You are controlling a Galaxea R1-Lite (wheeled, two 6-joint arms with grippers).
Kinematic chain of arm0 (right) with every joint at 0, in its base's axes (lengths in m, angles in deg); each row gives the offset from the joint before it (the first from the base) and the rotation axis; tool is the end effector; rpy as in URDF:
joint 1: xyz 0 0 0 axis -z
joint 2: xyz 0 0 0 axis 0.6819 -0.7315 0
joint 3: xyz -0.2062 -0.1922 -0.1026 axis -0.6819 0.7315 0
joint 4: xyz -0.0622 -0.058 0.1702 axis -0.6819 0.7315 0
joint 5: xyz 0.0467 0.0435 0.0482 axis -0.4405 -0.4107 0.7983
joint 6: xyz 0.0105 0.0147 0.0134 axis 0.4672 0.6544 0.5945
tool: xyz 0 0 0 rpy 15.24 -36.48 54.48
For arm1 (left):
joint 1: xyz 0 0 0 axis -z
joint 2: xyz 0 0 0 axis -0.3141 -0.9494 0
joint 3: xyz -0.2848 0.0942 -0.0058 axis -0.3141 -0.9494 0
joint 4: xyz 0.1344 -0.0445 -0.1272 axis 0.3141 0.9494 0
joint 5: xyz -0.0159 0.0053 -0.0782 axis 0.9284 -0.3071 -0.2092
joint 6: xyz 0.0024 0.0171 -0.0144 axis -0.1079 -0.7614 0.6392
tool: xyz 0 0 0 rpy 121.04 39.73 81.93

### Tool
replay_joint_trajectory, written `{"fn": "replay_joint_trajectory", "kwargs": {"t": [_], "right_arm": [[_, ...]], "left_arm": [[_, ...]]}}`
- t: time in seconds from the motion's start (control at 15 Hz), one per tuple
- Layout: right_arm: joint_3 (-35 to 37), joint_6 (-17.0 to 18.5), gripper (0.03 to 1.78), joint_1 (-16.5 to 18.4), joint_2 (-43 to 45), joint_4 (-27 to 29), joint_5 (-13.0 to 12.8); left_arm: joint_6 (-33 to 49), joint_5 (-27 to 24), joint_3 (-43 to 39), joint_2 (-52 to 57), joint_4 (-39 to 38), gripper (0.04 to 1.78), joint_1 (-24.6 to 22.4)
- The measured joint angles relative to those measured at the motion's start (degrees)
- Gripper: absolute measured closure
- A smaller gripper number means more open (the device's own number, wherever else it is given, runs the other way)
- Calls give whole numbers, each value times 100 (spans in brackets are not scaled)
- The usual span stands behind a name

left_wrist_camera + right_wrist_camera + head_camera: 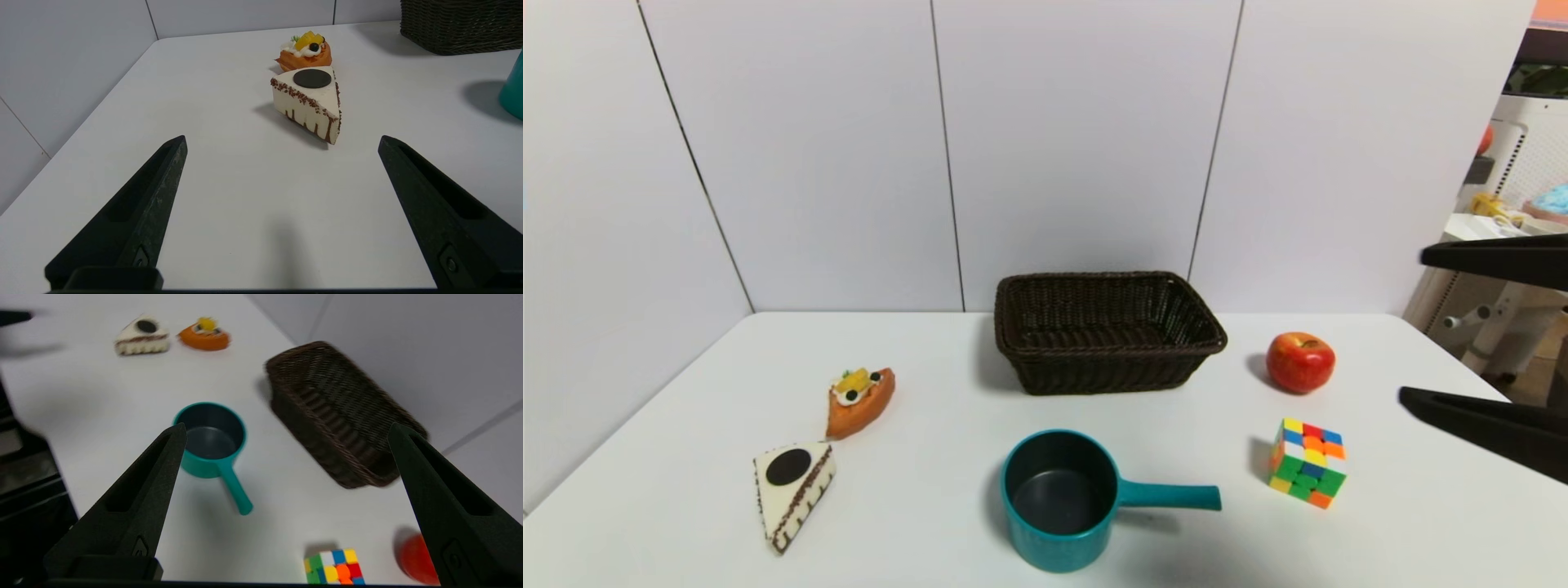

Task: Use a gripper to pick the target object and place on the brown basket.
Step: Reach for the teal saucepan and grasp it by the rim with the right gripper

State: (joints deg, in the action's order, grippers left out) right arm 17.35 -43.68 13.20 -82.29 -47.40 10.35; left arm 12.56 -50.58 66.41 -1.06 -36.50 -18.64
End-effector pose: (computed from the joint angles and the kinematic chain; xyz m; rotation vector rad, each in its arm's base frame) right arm 0.1179 0.0762 0.2944 -0.3747 0.1085 0.8978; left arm -0.0229 -0.0007 0.0749 0.0470 0.0034 -0.0186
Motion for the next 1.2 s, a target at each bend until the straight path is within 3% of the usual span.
{"fn": "replay_joint_trajectory", "kwargs": {"t": [0.13,0.33,0.6,0.8,1.07,1.2], "right_arm": [[-468,-347,11,-595,-758,511,61],[-667,-925,11,-1259,-1659,725,83],[-642,-1135,11,-1992,-2461,740,59],[-636,-1108,11,-2293,-2794,813,-68],[-674,-1095,11,-2450,-3045,1298,-618],[-689,-1056,11,-2456,-3220,1351,-772]], "left_arm": [[-2,0,0,0,0,13,0],[0,0,0,0,-2,13,0],[-2,2,0,0,0,13,0],[-2,2,0,0,-2,13,0],[-5,0,0,0,-2,13,0],[-2,0,0,0,-2,13,0]]}}
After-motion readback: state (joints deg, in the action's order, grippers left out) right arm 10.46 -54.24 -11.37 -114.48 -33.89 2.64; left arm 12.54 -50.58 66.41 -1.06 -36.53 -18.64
